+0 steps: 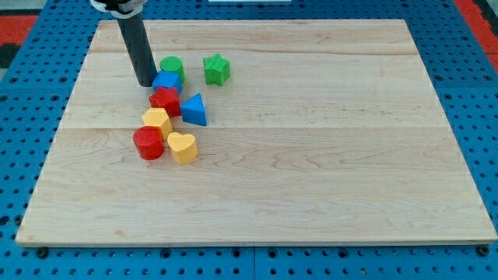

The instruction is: Push the blue cube above the red star

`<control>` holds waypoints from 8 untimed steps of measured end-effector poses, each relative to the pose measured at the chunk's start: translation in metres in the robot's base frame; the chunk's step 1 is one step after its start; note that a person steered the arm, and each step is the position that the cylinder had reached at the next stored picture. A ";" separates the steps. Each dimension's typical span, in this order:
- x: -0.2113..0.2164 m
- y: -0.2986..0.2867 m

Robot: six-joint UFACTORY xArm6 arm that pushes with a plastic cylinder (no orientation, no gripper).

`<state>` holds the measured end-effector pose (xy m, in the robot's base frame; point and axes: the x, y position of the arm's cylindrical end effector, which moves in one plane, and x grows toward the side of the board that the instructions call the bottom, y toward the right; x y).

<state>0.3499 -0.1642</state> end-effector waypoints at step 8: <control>0.098 -0.019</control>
